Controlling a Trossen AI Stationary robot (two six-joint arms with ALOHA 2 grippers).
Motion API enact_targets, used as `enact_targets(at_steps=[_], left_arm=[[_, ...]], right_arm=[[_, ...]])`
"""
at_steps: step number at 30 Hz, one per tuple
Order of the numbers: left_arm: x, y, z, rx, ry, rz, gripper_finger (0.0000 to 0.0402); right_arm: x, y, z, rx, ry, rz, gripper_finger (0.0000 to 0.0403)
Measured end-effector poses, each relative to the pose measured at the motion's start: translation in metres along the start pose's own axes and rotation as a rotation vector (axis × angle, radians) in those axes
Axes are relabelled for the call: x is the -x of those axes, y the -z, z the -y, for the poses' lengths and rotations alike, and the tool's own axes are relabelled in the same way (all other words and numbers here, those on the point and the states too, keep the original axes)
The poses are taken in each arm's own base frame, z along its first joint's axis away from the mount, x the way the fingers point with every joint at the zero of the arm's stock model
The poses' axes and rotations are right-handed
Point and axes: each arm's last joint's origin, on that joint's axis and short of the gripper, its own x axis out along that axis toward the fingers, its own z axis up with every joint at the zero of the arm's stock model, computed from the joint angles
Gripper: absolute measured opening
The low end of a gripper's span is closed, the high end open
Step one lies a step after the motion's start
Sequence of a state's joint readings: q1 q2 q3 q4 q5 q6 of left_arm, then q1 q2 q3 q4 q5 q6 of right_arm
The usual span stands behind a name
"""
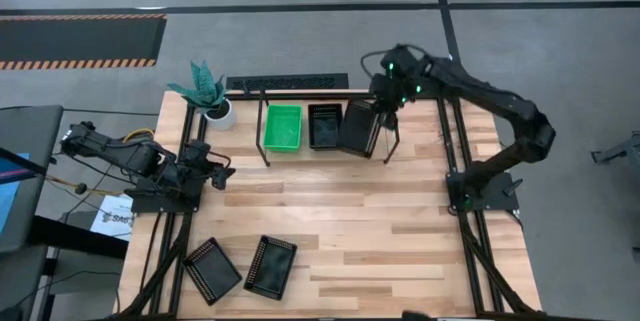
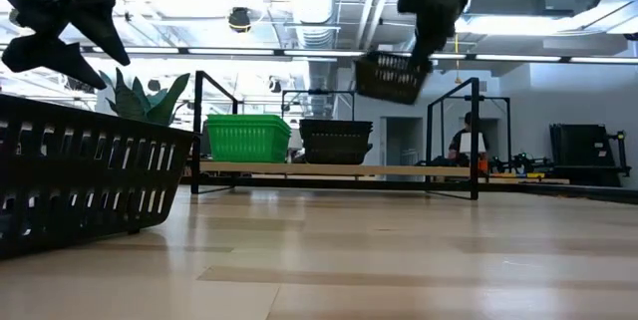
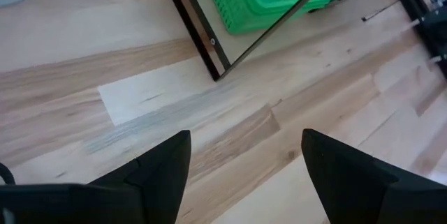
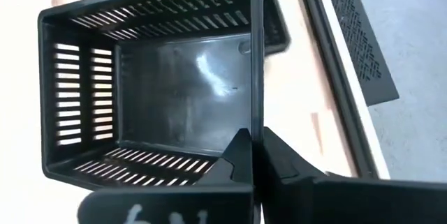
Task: Stack baskets on shelf by color
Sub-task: Put the black bin on the shelf, then move the black bins to the middle
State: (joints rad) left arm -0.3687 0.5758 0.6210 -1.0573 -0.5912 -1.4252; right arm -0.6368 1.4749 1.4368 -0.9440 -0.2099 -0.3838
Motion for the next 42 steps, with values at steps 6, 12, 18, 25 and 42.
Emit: enact_targets(at_steps=[6, 12, 18, 25, 42], left_arm=[[0.000, 0.000, 0.000, 0.088, -0.001, 0.012, 0.0261], [0.000, -0.001, 0.000, 0.155, -0.003, 0.044, 0.0261], [0.000, -0.001, 0.000, 0.184, -0.002, 0.046, 0.0261], [0.000, -0.001, 0.000, 0.177, -0.003, 0.049, 0.0261], [0.000, 0.000, 0.000, 0.114, 0.001, -0.016, 0.0261]], right_arm=[[-0.028, 0.020, 0.041, 0.061, -0.094, -0.090, 0.0014], [-0.069, 0.031, 0.057, 0.119, -0.159, -0.189, 0.0016], [-0.093, 0.033, 0.067, 0.129, -0.099, -0.297, 0.0036], [-0.088, 0.014, 0.076, 0.167, -0.020, -0.253, 0.0052], [-0.066, -0.022, 0.063, 0.149, 0.047, -0.181, 0.0161]])
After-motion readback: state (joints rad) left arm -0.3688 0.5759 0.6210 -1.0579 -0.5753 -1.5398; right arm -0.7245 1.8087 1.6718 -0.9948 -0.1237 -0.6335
